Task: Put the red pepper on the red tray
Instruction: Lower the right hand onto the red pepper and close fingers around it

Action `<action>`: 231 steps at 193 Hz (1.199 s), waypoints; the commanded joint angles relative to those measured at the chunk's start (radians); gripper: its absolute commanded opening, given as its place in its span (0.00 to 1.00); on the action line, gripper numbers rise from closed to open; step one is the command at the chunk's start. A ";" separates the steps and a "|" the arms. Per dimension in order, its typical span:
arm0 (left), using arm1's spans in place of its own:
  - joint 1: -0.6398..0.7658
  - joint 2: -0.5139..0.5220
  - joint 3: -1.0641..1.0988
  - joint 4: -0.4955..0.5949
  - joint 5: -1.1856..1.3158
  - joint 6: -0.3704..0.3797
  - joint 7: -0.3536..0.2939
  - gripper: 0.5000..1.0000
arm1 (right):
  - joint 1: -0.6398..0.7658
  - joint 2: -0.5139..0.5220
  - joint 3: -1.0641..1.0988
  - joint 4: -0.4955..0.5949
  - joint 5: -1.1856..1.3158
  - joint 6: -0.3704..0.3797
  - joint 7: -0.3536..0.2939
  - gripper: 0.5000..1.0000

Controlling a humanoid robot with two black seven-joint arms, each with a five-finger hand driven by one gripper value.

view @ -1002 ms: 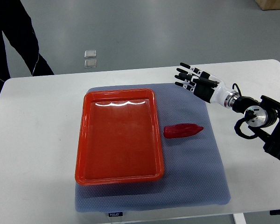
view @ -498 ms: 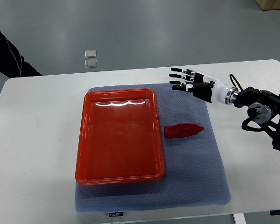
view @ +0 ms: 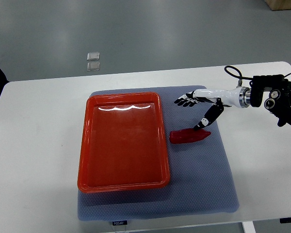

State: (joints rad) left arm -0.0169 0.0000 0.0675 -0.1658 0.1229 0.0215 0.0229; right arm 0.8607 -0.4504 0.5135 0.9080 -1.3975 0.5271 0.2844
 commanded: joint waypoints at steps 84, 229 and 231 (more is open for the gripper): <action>0.000 0.000 0.000 0.000 0.000 0.000 0.000 1.00 | 0.047 -0.028 -0.191 0.077 -0.097 -0.125 -0.004 0.81; 0.000 0.000 0.000 0.000 0.000 0.000 0.000 1.00 | 0.028 -0.008 -0.234 0.077 -0.112 -0.164 -0.005 0.51; 0.000 0.000 0.000 0.000 0.001 0.000 0.000 1.00 | 0.028 -0.008 -0.234 0.077 -0.113 -0.164 -0.005 0.50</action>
State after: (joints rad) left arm -0.0169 0.0000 0.0675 -0.1656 0.1231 0.0215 0.0231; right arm 0.8889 -0.4579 0.2888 0.9849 -1.5081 0.3648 0.2792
